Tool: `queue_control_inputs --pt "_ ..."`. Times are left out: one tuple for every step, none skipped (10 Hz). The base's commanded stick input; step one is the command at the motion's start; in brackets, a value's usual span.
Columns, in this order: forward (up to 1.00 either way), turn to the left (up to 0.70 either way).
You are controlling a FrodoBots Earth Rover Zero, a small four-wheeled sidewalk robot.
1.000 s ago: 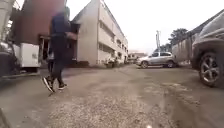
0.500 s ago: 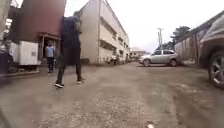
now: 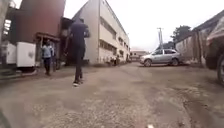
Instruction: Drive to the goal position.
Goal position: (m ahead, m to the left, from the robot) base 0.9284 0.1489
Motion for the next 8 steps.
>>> queue_control_inputs --pt "0.50 0.00" --pt "0.50 0.00" --pt "0.50 0.00" --pt "0.50 0.00" --pt "0.50 0.00" --pt "0.50 0.00" --pt "0.50 0.00" --pt "0.50 0.00"
